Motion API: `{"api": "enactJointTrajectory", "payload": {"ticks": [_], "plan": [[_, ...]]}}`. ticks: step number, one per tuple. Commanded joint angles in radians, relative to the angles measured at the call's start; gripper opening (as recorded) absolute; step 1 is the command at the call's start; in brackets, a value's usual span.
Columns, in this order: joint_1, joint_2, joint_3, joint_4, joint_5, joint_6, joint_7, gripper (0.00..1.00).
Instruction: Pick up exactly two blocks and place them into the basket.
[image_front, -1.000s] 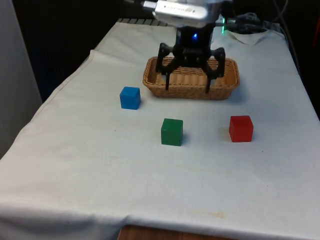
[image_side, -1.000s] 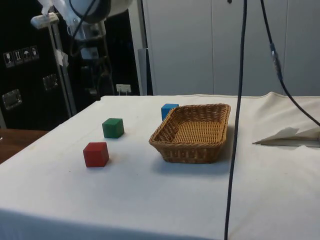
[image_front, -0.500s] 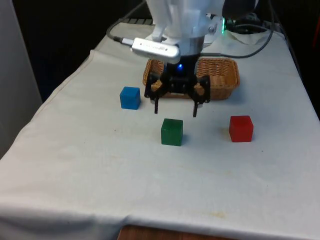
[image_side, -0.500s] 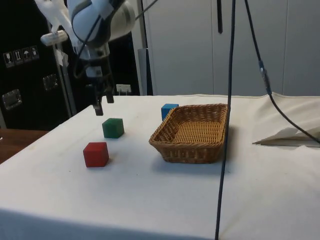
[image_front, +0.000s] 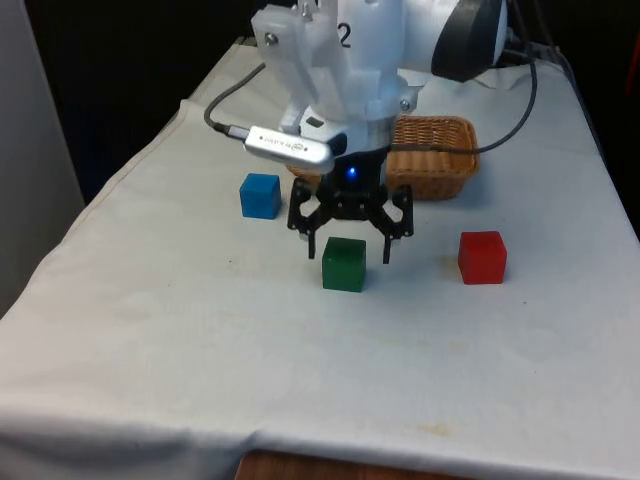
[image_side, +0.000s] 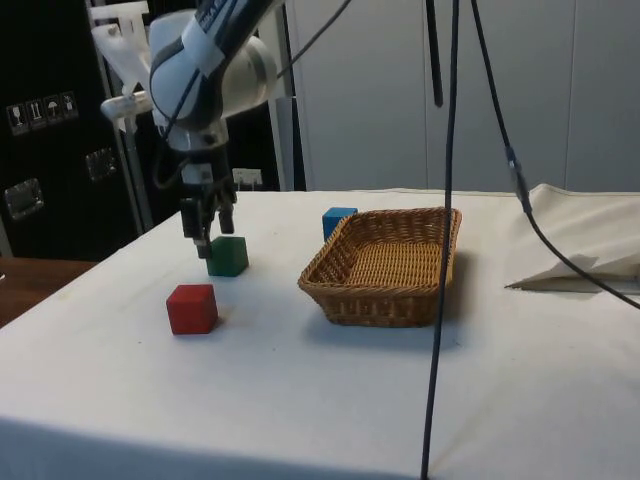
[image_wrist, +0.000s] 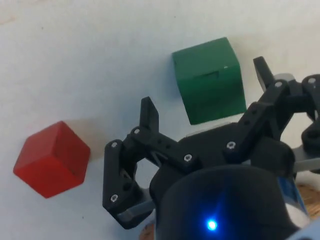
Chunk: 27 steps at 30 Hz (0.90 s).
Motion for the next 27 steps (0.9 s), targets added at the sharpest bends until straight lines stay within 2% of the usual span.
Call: {"api": "enactJointTrajectory", "payload": {"ticks": [1,3,4,5,12,13,15,16,17,18,19,20,22,23,24,27], "plan": [[-0.009,0.008,0.012,0.003,0.017,0.013,-0.012,1.0],[-0.008,0.014,0.011,0.003,0.026,0.018,-0.017,1.0],[0.0,0.015,0.001,0.0,0.022,0.015,-0.011,1.0],[-0.006,0.017,0.008,0.003,0.031,0.02,-0.019,1.0],[-0.004,0.018,0.004,0.002,0.028,0.017,-0.016,1.0],[0.0,0.017,0.0,0.001,0.024,0.016,-0.012,1.0],[-0.004,0.018,0.003,0.003,0.028,0.017,-0.017,1.0],[-0.004,0.018,0.003,0.003,0.028,0.016,-0.017,0.93],[-0.004,0.018,0.002,0.003,0.027,0.016,-0.017,0.78],[-0.004,0.018,0.002,0.003,0.027,0.016,-0.017,0.67],[-0.004,0.018,0.002,0.003,0.027,0.016,-0.017,0.44],[-0.004,0.018,0.002,0.003,0.027,0.015,-0.017,0.32],[-0.004,0.018,0.001,0.003,0.027,0.015,-0.017,0.12],[0.0,0.017,-0.002,0.001,0.024,0.015,-0.012,0.03],[-0.004,0.018,0.001,0.003,0.027,0.015,-0.017,0.03],[-0.004,0.019,0.001,0.004,0.027,0.015,-0.017,0.02]]}}
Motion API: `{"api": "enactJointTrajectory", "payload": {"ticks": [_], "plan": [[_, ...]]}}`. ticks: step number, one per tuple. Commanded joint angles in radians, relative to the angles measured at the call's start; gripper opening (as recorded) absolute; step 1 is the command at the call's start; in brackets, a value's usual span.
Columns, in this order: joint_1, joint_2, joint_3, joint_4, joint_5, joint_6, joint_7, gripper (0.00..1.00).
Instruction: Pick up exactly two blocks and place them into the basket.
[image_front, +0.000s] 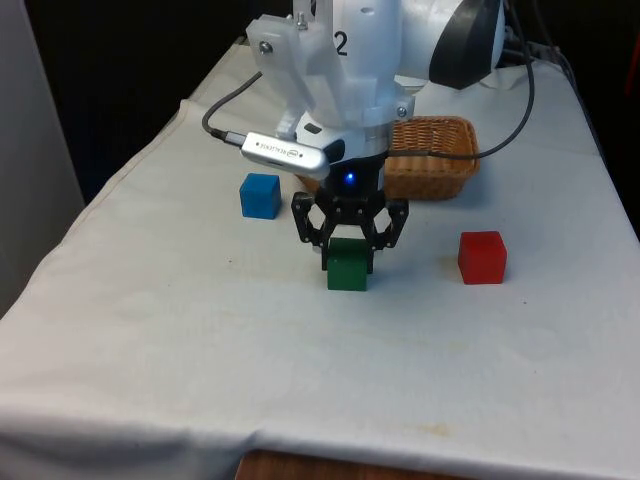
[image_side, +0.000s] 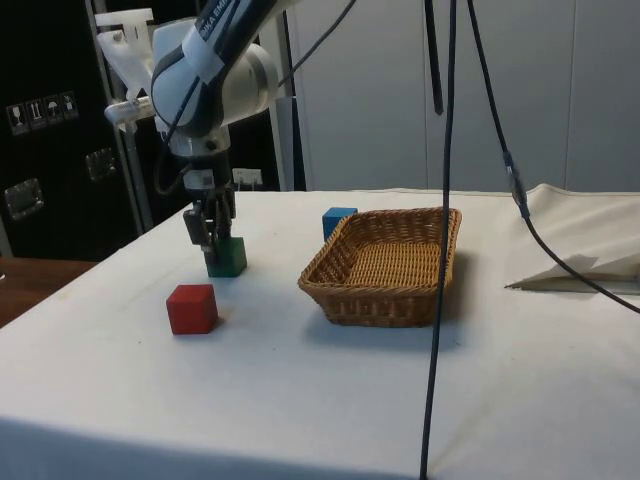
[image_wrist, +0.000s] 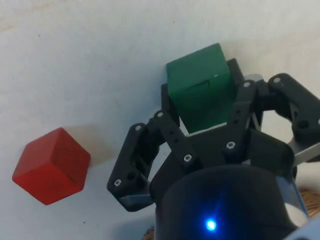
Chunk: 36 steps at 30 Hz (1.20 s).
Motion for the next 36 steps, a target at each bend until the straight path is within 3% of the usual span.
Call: {"api": "enactJointTrajectory", "payload": {"ticks": [1,5,6,12,13,14,17,20,21,22,23,28,29,30,31,36], "plan": [[-0.004,0.002,0.003,0.002,0.003,0.0,-0.005,0.02],[0.0,0.0,0.0,0.0,0.0,0.0,0.0,0.03],[-0.004,-0.003,0.002,-0.002,0.003,0.001,-0.005,0.03],[0.009,-0.049,-0.009,-0.045,-0.003,0.013,0.001,0.03],[0.002,-0.035,-0.003,-0.027,-0.001,0.0,0.0,0.03],[0.012,-0.058,-0.01,-0.053,-0.005,0.014,0.003,0.03],[0.02,-0.093,-0.014,-0.087,-0.015,0.018,0.011,0.03],[0.025,-0.123,-0.015,-0.113,-0.019,0.021,0.013,0.03],[0.015,-0.114,-0.005,-0.101,-0.013,0.01,0.005,0.03],[0.016,-0.124,-0.006,-0.109,-0.015,0.01,0.006,0.03],[0.028,-0.142,-0.016,-0.13,-0.024,0.024,0.014,0.03],[0.037,-0.201,-0.016,-0.183,-0.043,0.031,0.019,0.03],[0.038,-0.211,-0.017,-0.191,-0.046,0.03,0.021,0.03],[0.028,-0.206,-0.007,-0.182,-0.039,0.016,0.012,0.03],[0.04,-0.22,-0.017,-0.198,-0.05,0.031,0.023,0.03],[0.05,-0.279,-0.017,-0.241,-0.074,0.027,0.046,0.03]]}}
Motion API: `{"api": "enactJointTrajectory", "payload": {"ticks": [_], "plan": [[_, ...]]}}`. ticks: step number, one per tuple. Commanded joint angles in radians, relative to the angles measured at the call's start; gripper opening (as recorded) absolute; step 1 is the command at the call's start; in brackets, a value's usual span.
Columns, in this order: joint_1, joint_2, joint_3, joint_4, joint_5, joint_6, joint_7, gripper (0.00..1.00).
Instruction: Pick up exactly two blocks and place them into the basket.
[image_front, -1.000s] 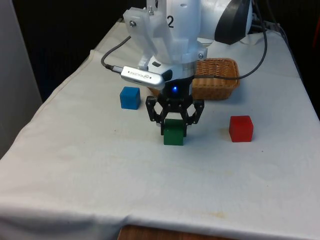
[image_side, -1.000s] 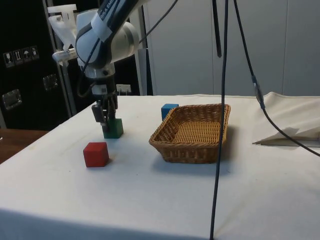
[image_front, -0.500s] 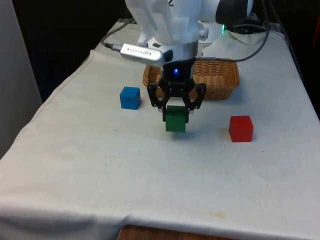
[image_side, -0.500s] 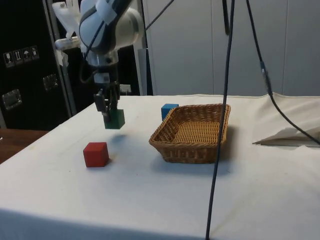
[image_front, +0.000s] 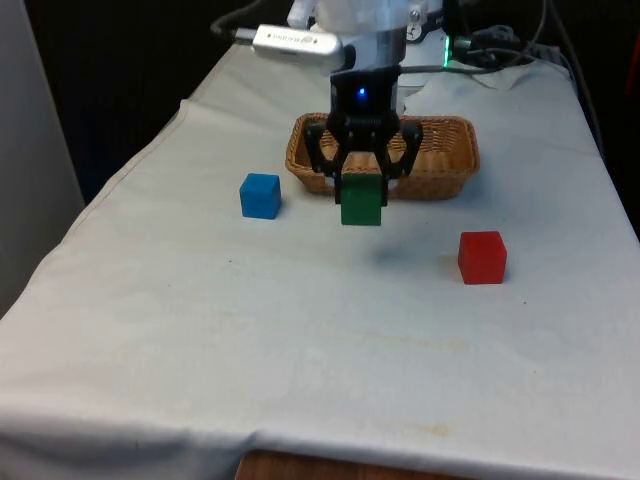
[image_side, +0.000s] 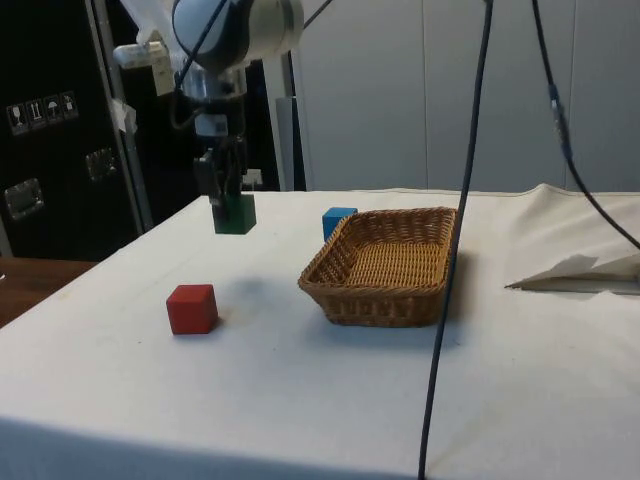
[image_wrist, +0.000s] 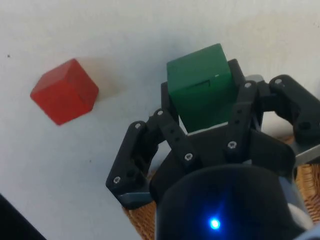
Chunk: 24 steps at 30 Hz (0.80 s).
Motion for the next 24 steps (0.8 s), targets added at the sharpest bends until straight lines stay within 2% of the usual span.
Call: {"api": "enactJointTrajectory", "payload": {"ticks": [1,2,3,4,9,10,11,12,13,19,20,21,22,24], "plan": [[0.015,-0.024,-0.009,-0.022,-0.017,0.011,0.019,0.03],[0.016,-0.033,-0.009,-0.028,-0.022,0.011,0.023,0.03],[0.005,-0.02,0.001,-0.015,-0.012,0.0,0.012,0.03],[0.017,-0.043,-0.008,-0.035,-0.027,0.011,0.028,0.03],[0.025,-0.109,-0.007,-0.083,-0.062,0.008,0.056,0.03],[0.025,-0.118,-0.007,-0.09,-0.067,0.008,0.059,0.03],[0.015,-0.108,0.002,-0.079,-0.055,0.0,0.048,0.03],[0.026,-0.129,-0.008,-0.098,-0.074,0.007,0.063,0.03],[0.027,-0.139,-0.008,-0.105,-0.079,0.007,0.066,0.03],[0.026,-0.199,-0.008,-0.16,-0.114,0.008,0.077,0.03],[0.024,-0.22,-0.009,-0.179,-0.126,0.008,0.079,0.03],[0.018,-0.215,0.0,-0.172,-0.112,0.0,0.069,0.03],[0.024,-0.229,-0.009,-0.187,-0.131,0.009,0.08,0.03],[0.022,-0.248,-0.011,-0.206,-0.142,0.01,0.08,0.03]]}}
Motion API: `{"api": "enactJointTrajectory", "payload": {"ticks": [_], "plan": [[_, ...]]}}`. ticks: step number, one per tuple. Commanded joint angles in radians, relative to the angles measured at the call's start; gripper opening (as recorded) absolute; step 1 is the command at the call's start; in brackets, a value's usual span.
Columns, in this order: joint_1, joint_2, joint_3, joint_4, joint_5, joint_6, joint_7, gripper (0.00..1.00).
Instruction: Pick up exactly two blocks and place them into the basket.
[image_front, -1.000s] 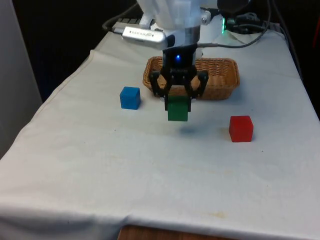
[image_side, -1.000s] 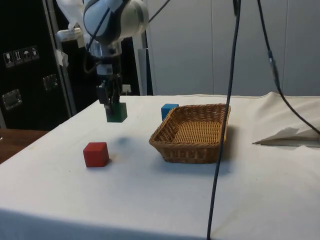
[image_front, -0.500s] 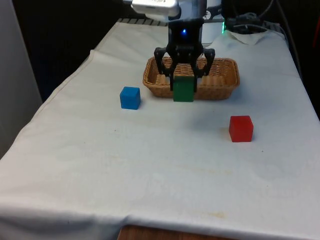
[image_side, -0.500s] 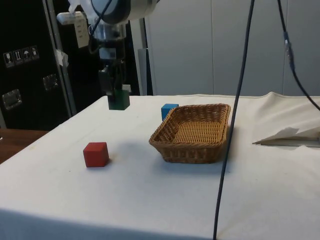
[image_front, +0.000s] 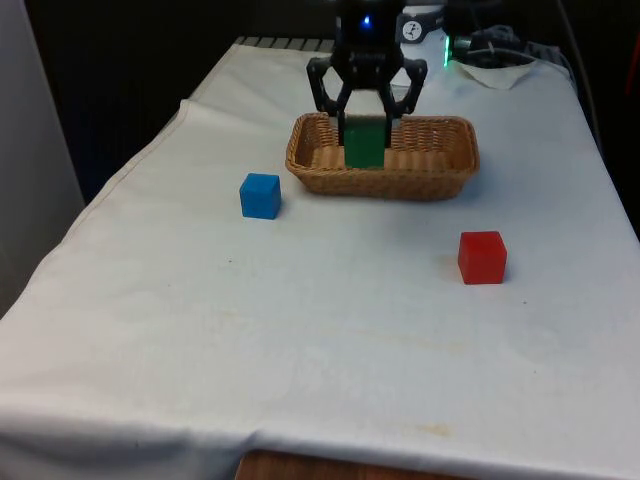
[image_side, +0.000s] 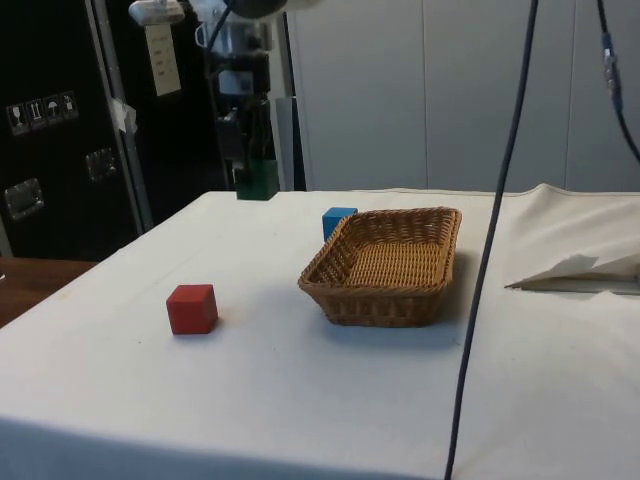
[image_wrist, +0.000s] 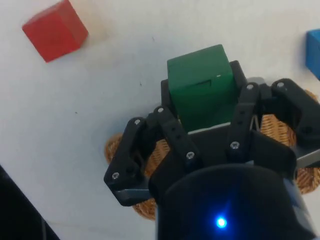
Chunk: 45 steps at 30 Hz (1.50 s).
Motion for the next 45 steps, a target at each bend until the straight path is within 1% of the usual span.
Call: {"api": "enactJointTrajectory", "payload": {"ticks": [1,4,5,6,14,15,16,19,21,22,23,24,31,32,33,34,39,40,41,45], "plan": [[0.005,-0.013,-0.009,-0.015,-0.018,0.011,0.009,0.03],[0.003,-0.047,-0.015,-0.05,-0.036,0.013,0.007,0.03],[-0.001,-0.026,-0.005,-0.026,-0.013,0.0,0.0,0.03],[0.003,-0.054,-0.017,-0.057,-0.042,0.014,0.008,0.03],[0.001,-0.115,-0.039,-0.137,-0.095,0.037,0.01,0.03],[-0.002,-0.107,-0.032,-0.125,-0.074,0.021,-0.001,0.03],[0.0,-0.121,-0.041,-0.146,-0.101,0.04,0.011,0.03],[0.0,-0.145,-0.051,-0.178,-0.124,0.051,0.013,0.03],[0.0,-0.15,-0.053,-0.184,-0.13,0.053,0.014,0.03],[-0.001,-0.162,-0.058,-0.2,-0.141,0.057,0.014,0.03],[-0.002,-0.156,-0.052,-0.19,-0.12,0.041,0.0,0.03],[-0.001,-0.167,-0.06,-0.207,-0.147,0.059,0.014,0.03],[-0.003,-0.214,-0.083,-0.266,-0.196,0.077,0.017,0.03],[-0.003,-0.211,-0.079,-0.262,-0.174,0.064,0.001,0.03],[-0.004,-0.22,-0.086,-0.274,-0.202,0.079,0.017,0.03],[-0.005,-0.231,-0.092,-0.288,-0.215,0.082,0.017,0.03],[-0.007,-0.259,-0.108,-0.324,-0.246,0.092,0.018,0.03],[-0.004,-0.251,-0.103,-0.312,-0.216,0.076,0.002,0.03],[-0.007,-0.265,-0.112,-0.333,-0.253,0.095,0.018,0.03],[-0.009,-0.289,-0.125,-0.371,-0.28,0.106,0.022,0.03]]}}
